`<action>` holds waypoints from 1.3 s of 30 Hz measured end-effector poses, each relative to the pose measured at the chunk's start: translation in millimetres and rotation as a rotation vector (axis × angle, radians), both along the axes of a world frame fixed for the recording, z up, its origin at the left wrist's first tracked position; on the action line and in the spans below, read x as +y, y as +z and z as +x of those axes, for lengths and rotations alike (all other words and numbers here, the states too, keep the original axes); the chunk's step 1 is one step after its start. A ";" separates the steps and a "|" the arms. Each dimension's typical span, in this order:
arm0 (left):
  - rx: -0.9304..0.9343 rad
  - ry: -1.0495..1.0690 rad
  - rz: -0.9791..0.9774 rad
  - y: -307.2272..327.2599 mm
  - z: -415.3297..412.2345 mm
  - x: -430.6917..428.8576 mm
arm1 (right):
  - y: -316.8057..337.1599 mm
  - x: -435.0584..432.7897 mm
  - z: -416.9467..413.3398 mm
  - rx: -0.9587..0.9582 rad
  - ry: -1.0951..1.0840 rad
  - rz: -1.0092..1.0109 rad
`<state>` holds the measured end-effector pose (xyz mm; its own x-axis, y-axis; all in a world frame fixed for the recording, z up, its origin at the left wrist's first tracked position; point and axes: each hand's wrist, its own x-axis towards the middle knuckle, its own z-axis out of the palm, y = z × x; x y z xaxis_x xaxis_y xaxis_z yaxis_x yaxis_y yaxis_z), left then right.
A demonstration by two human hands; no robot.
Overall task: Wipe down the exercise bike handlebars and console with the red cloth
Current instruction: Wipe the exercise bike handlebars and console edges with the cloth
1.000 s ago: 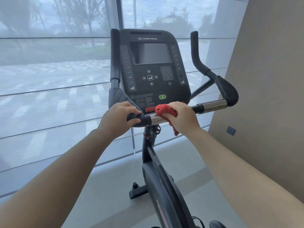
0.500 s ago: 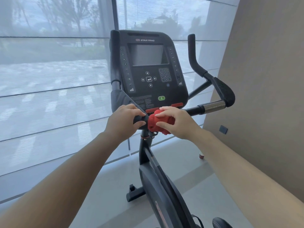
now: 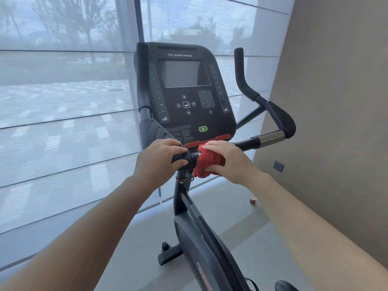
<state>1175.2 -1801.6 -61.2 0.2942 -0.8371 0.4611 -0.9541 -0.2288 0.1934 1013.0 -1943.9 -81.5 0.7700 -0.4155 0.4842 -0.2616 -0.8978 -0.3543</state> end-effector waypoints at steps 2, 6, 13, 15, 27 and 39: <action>-0.017 0.008 0.031 1.6 -0.1 -0.6 | 1.3 3.8 2.4 0.013 -0.022 -0.021; -0.051 0.004 0.069 4.4 0.8 -1.2 | -6.6 18.2 13.8 0.054 0.061 -0.150; -0.070 -0.002 0.048 -3.7 2.2 -0.6 | -5.5 -16.3 -12.3 -0.014 -0.063 -0.036; -0.069 -0.005 0.028 -6.5 2.4 -0.9 | -8.1 -12.8 -13.5 -0.038 -0.106 -0.046; -0.072 -0.021 0.005 -9.4 2.2 -3.1 | -5.6 -6.8 -2.2 -0.003 -0.015 -0.027; -0.056 0.003 -0.068 -9.4 2.0 -2.1 | -6.7 -9.3 -1.5 -0.043 0.061 -0.074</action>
